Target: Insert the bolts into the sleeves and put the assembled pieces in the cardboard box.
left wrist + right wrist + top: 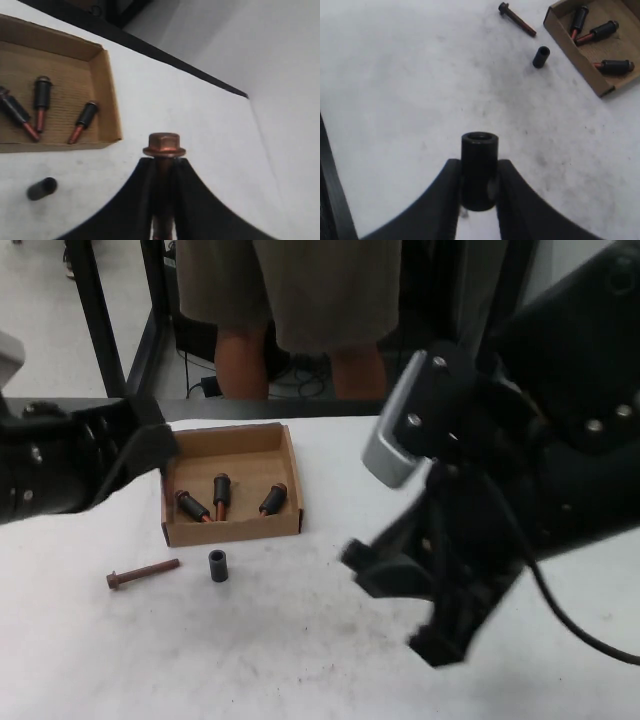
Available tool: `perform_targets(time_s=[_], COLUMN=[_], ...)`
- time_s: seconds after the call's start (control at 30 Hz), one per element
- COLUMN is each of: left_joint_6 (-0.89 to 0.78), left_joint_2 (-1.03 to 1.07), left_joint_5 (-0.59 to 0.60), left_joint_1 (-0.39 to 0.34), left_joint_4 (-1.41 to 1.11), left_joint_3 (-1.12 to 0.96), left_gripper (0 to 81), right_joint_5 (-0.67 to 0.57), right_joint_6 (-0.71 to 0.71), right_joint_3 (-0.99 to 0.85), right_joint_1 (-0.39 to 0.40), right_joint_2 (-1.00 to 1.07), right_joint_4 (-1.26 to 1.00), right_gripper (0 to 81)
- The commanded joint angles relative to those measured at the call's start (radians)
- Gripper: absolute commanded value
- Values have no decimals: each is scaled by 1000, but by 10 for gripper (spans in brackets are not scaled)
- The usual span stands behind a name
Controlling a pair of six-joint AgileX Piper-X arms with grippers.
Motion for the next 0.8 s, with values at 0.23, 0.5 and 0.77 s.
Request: perform_targets(time_s=[0.23,0.5,0.77], left_joint_6=[-128,-131,-128], left_joint_2=[-78,-78,-78], left_joint_5=[84,75,57], left_joint_1=[-85,-149,-151], left_joint_4=[-282,-300,-300], left_joint_3=[41,41,41], left_gripper=[8,8,8], right_joint_5=[-136,-150,-139], right_joint_6=[148,215,268], right_joint_3=[-3,-3,-5], right_joint_1=[-1,1,1], right_joint_2=[98,111,111], right_joint_4=[-203,-311,-376], right_gripper=[3,3,3])
